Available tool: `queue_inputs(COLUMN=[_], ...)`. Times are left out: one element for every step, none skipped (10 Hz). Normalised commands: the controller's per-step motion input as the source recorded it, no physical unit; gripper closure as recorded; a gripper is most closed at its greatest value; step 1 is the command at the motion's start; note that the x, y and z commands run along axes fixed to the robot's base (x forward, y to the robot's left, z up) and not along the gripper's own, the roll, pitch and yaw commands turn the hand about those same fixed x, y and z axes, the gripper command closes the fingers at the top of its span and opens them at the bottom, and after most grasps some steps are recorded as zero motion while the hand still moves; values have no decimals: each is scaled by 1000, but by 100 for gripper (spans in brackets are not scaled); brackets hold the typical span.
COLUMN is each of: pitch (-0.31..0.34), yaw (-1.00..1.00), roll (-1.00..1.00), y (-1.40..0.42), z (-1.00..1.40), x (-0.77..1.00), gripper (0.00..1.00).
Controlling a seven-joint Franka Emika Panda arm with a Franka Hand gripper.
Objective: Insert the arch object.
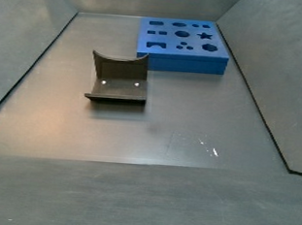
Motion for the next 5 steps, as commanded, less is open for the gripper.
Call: queue_inputs(pitch=[0, 0, 0, 0, 0], yaw=[-511, -560, -671, -914, -949], roll=[-9, -11, -21, -37, -17], y=[511, 463, 346, 106, 86], z=[-149, -140, -126, -114, -151], x=[0, 11, 74, 203, 191], gripper=[100, 100, 100, 100, 100])
